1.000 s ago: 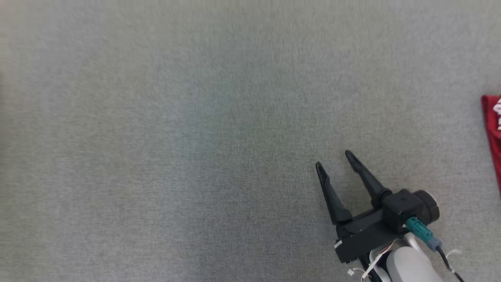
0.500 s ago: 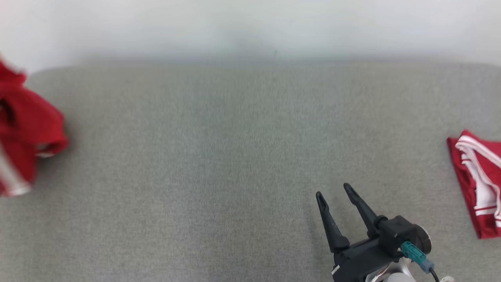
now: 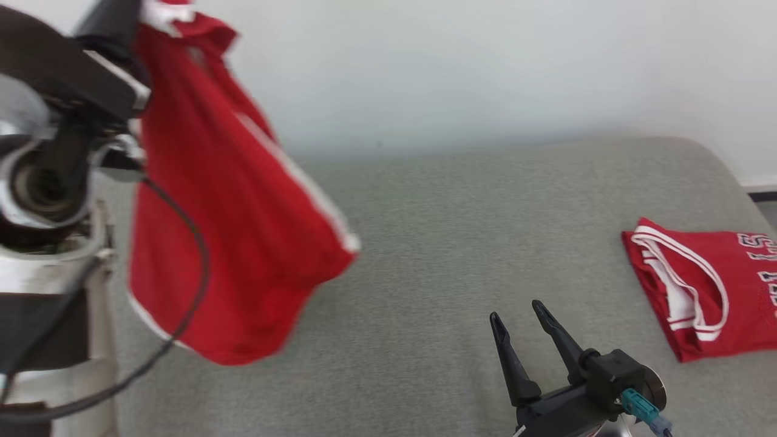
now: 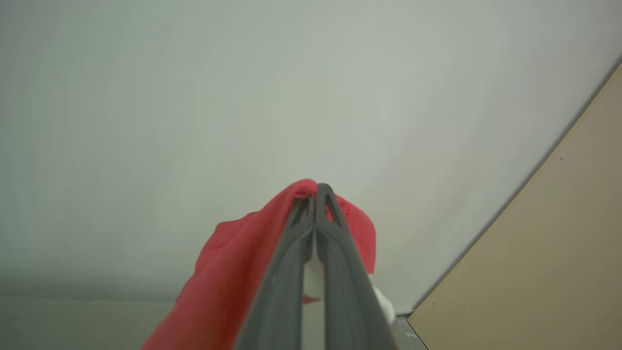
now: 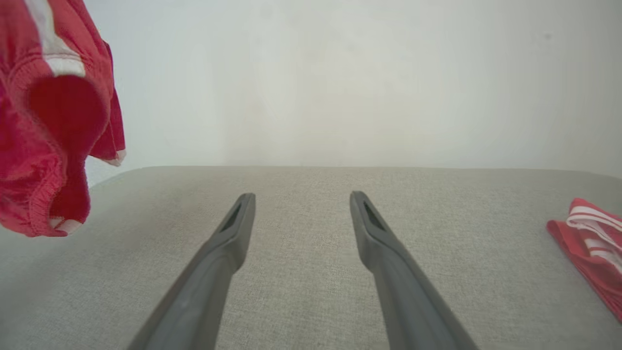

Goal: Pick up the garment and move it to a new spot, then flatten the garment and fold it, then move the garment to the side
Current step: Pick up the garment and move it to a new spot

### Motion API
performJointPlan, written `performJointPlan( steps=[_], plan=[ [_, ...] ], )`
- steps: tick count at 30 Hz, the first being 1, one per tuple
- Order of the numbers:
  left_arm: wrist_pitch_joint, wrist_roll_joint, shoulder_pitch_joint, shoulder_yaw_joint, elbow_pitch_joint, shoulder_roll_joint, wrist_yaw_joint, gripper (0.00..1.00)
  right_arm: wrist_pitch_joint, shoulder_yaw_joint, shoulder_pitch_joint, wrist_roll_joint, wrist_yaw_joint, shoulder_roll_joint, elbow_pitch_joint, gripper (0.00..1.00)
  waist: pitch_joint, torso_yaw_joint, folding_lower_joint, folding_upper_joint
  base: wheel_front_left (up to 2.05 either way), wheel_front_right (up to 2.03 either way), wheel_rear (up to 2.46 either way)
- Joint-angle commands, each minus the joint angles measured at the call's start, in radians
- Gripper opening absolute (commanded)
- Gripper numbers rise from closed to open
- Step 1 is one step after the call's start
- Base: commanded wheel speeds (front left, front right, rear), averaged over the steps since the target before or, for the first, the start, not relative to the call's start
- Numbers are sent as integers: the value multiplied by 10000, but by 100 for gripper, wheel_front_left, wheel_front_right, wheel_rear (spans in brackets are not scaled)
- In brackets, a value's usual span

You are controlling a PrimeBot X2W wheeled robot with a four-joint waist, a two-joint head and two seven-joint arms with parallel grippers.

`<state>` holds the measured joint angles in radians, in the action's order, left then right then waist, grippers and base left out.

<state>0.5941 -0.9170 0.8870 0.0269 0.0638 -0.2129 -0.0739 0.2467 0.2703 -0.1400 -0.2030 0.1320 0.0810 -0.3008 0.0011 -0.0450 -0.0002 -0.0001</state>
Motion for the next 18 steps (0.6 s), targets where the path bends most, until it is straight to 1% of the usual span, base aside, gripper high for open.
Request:
performJointPlan(
  steps=[1, 4, 7, 13, 15, 16, 17, 18],
  plan=[
    [-48, -92, 128, -210, -105, 294, 76, 0, 2, 12, 38, -56, -29, -16, 58, 100, -127, -679, 2, 1, 0, 0, 0],
    [-171, -343, 46, -549, -242, 936, 127, 0, -24, 17, 15, -46, -29, -12, 104, 100, -89, -1117, 2, 1, 0, 0, 0],
    [-362, -559, -166, -840, -239, 1296, 102, 0, -50, 30, 23, -60, -29, -12, 127, 100, -16, -1556, 2, 1, 0, 0, 0],
    [-1324, -1112, -1046, -1237, 180, 1579, 79, 0, -29, -72, 91, -75, -29, -41, 179, 100, 115, -2159, 2, 1, 0, 0, 0],
    [-1752, -1207, -1527, -1412, 429, 1605, 148, 0, -18, -107, 123, -74, -29, -28, 197, 100, 152, -2235, 2, 1, 0, 0, 0],
    [-2009, -1167, -1800, -1525, 602, 1615, 151, 0, -14, -129, 135, -71, -29, -14, 212, 100, 169, -2254, 2, 1, 0, 0, 0],
    [-2009, -1167, -1800, -1525, 602, 1615, 151, 0, -14, -129, 135, -71, -29, -14, 212, 100, 169, -2254, 2, 1, 0, 0, 0],
    [-2271, -1035, -2055, -1676, 813, 1618, 229, 0, -12, -152, 154, -73, -29, 1, 234, 100, 183, -2250, 2, 1, 0, 0, 0]
  ],
)
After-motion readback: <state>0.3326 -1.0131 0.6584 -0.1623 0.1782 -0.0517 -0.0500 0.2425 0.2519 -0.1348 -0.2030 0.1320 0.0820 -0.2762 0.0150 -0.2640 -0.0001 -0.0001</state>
